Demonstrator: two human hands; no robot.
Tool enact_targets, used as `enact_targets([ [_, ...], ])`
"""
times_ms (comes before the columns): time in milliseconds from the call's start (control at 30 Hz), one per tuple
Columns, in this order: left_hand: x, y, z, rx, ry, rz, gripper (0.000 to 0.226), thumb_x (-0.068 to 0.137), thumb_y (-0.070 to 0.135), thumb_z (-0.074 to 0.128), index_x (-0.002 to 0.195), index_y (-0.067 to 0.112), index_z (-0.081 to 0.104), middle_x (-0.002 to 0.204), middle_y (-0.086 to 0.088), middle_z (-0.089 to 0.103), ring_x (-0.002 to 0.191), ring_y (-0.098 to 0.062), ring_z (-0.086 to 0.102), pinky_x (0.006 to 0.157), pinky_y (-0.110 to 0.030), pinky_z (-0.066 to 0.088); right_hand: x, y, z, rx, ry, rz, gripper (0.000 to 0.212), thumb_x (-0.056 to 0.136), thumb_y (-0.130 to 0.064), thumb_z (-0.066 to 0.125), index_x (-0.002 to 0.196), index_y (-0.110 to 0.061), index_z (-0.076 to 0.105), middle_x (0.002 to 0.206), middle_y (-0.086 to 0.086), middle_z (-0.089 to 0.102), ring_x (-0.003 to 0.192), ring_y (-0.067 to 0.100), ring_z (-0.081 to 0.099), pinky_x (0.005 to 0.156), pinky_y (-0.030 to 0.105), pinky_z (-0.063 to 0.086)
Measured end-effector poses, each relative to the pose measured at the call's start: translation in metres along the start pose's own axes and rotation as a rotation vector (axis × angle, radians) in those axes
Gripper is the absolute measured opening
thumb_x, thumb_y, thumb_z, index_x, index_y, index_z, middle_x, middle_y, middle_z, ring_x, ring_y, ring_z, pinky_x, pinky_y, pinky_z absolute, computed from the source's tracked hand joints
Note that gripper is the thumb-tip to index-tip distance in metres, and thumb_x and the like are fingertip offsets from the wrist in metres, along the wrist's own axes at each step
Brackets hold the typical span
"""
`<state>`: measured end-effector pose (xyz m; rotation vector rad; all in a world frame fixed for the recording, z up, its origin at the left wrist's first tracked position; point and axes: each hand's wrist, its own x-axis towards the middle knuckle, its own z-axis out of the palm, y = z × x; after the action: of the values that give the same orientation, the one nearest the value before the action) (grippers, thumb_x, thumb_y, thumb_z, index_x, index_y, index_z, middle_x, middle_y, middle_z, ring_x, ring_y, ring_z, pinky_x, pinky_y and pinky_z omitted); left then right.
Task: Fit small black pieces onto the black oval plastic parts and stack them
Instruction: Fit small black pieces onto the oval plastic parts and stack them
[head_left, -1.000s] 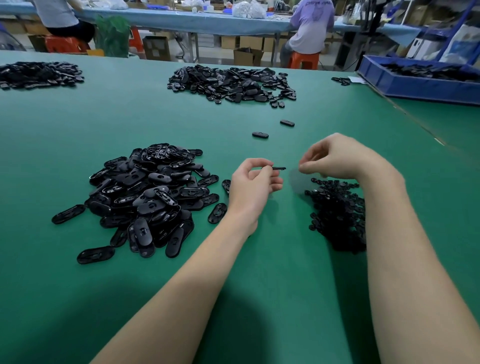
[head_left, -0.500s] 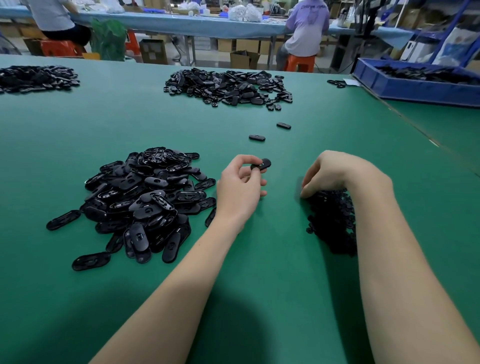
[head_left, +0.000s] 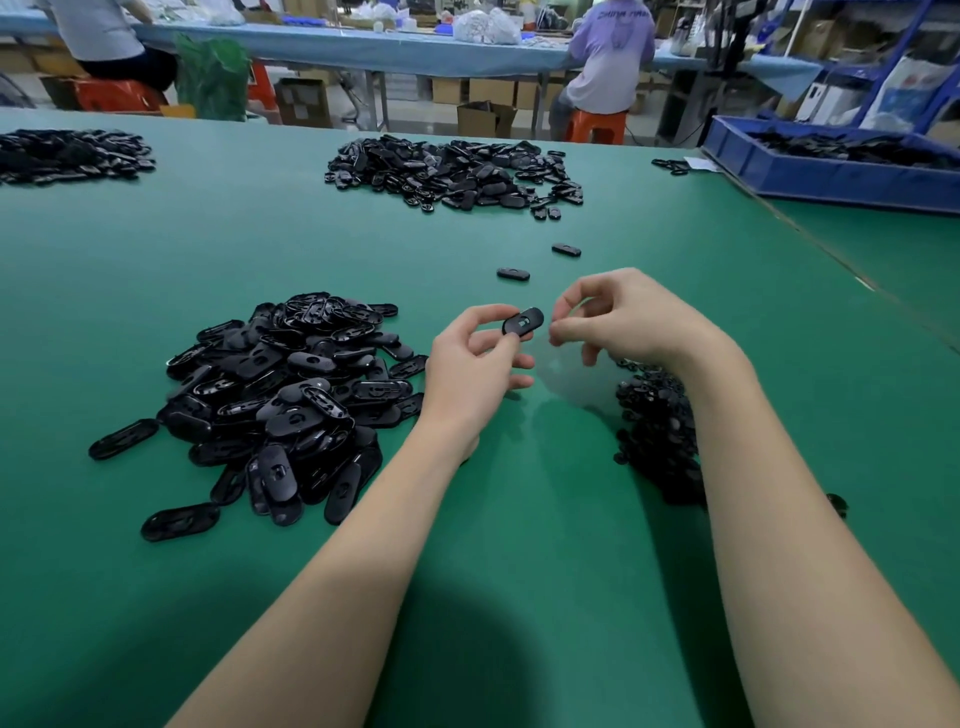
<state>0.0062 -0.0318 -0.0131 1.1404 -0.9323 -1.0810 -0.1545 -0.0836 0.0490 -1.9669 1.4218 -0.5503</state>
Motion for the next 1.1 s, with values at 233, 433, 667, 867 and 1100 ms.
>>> enact_targets([
  [233,0.004,0.002,-0.004,-0.025,-0.037,-0.057,0.015,0.090,-0.003,0.060,0.095,0.011,0.058,0.085,-0.004,0.070,0.076,-0.015,0.069,0.069,-0.022,0.057,0.006,-0.007,0.019,0.149,0.077,-0.054,0.005,0.088,-0.017,0.076,0.088,-0.013,0.072,0.063,-0.013,0.067,0.046,0.011,0.058,0.046,0.010,0.037],
  [433,0.009,0.003,-0.006,-0.102,-0.028,-0.103,0.019,0.101,0.025,0.059,0.093,0.009,0.066,0.089,0.002,0.071,0.080,-0.014,0.072,0.073,-0.027,0.059,0.002,-0.010,0.021,0.176,0.075,-0.105,0.004,0.086,-0.015,0.078,0.089,-0.018,0.075,0.078,-0.008,0.074,0.049,0.013,0.065,0.049,0.011,0.041],
  [667,0.010,-0.001,-0.004,-0.087,-0.003,-0.093,0.017,0.099,0.018,0.063,0.095,0.003,0.070,0.087,-0.004,0.073,0.082,-0.013,0.072,0.079,-0.021,0.058,-0.001,-0.011,0.015,0.162,0.045,-0.065,0.005,0.087,-0.016,0.076,0.089,-0.021,0.078,0.076,-0.012,0.074,0.053,0.012,0.069,0.042,0.010,0.035],
  [867,0.013,-0.004,-0.005,-0.080,-0.010,-0.102,0.022,0.098,0.028,0.064,0.087,0.010,0.073,0.087,0.001,0.078,0.087,-0.012,0.075,0.094,-0.030,0.057,-0.003,-0.012,0.019,0.075,0.073,-0.060,0.007,0.088,-0.024,0.075,0.083,-0.025,0.079,0.077,-0.013,0.075,0.057,0.014,0.074,0.045,0.009,0.039],
  [1100,0.010,-0.006,-0.005,0.038,-0.015,-0.052,0.023,0.091,0.032,0.074,0.093,0.009,0.069,0.086,0.001,0.071,0.074,-0.003,0.073,0.089,-0.032,0.060,-0.004,-0.014,0.023,0.069,0.092,-0.097,0.008,0.089,-0.018,0.073,0.084,-0.021,0.079,0.079,-0.007,0.077,0.054,0.013,0.073,0.052,0.007,0.042],
])
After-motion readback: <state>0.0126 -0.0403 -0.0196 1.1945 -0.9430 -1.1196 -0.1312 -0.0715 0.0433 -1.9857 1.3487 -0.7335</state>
